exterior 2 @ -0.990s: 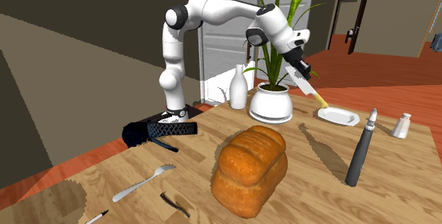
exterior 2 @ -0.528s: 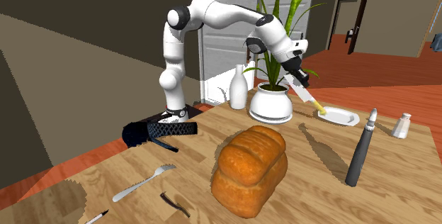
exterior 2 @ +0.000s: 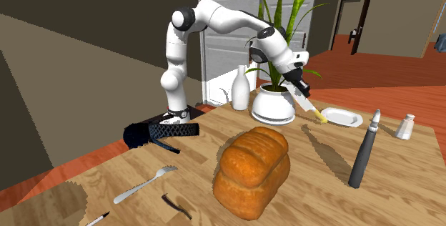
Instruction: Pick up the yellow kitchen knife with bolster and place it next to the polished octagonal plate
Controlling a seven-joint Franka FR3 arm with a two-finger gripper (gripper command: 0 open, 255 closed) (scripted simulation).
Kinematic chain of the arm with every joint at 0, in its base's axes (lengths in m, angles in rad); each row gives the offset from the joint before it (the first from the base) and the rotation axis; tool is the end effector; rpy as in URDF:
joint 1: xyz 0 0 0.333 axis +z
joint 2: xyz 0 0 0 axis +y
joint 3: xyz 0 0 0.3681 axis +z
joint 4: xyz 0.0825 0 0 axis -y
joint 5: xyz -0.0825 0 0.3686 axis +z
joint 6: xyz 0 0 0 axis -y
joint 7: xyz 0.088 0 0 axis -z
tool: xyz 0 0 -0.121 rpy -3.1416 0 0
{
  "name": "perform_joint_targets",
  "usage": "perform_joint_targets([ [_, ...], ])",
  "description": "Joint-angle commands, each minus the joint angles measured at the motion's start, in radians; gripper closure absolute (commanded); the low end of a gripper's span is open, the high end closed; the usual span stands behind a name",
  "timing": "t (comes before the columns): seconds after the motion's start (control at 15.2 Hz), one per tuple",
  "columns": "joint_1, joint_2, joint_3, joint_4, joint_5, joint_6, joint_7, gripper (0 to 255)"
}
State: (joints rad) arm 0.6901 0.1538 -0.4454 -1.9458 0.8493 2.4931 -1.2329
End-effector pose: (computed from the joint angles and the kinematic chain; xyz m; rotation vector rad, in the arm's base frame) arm 0.6010 0.1668 0.5010 -2.4174 -1.1842 -0.8681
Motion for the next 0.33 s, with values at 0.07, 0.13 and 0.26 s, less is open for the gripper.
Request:
perform_joint_targets([
  [0.07, -0.006, 0.019, 0.007, -0.013, 0.041, 0.019, -0.041, 255],
  [0.13, -0.008, 0.026, 0.01, -0.017, 0.054, 0.025, -0.055, 255],
  [0.26, -0.012, 0.039, 0.016, -0.024, 0.082, 0.037, -0.082, 255],
])
